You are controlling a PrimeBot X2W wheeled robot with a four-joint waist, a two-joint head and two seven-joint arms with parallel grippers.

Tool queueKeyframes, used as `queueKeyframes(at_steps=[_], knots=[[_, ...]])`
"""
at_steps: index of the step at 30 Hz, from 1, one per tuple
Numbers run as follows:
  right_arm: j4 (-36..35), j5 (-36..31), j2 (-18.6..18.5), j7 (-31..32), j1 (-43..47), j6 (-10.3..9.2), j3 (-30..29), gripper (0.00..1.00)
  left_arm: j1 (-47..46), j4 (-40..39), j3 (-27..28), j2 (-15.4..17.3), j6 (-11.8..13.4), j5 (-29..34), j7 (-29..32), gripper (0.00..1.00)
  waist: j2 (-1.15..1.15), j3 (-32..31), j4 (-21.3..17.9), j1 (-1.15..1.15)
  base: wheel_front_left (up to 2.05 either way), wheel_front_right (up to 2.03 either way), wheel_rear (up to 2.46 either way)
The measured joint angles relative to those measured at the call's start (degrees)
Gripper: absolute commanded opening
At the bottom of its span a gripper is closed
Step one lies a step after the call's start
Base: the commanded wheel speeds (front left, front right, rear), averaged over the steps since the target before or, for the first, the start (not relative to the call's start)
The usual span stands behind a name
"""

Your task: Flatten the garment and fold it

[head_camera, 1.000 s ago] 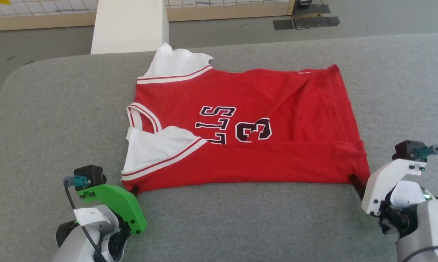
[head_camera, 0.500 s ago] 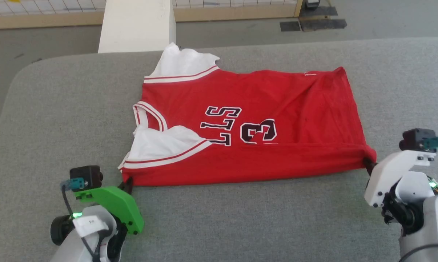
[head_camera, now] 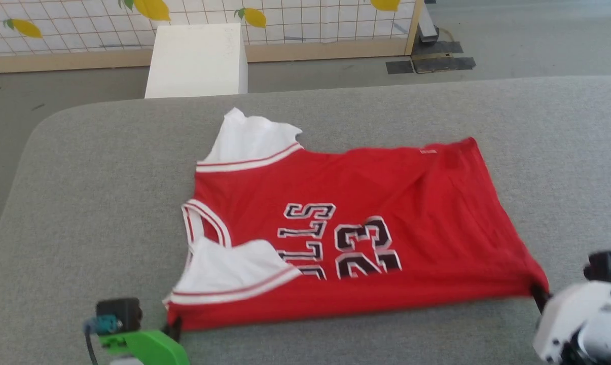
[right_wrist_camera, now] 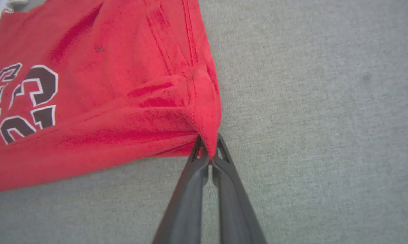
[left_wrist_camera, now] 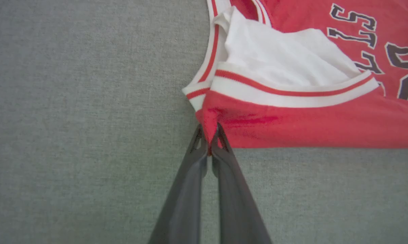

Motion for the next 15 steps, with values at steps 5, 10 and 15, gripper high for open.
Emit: queueKeyframes(at_steps=[5, 10, 15], knots=[[-0.18, -0.46, -0.02, 6.34, 4.31, -0.01, -2.71, 0.00, 2.62, -2.14, -1.75, -0.82, 0.11, -0.74, 1.00, 0.00, 0.00, 0.35, 0.76, 0.00, 0.00, 0.00, 0.00], [4.08, 0.27, -0.03, 5.88, 4.55, -0.01, -2.96, 0.00, 2.46, 2.35, -3.43, -2.36, -2.34, -1.38, 0.78, 0.00, 0.00, 0.73, 1.24, 0.00, 0.00, 0.00, 0.00], [7.32, 2.26, -0.41, 2.70, 4.21, -0.01, -2.20, 0.23, 1.21, 6.75, -4.17, -3.58, -5.86, -1.77, -2.27, 0.61, 0.00, 0.51, 0.95, 0.00, 0.00, 0.00, 0.00]])
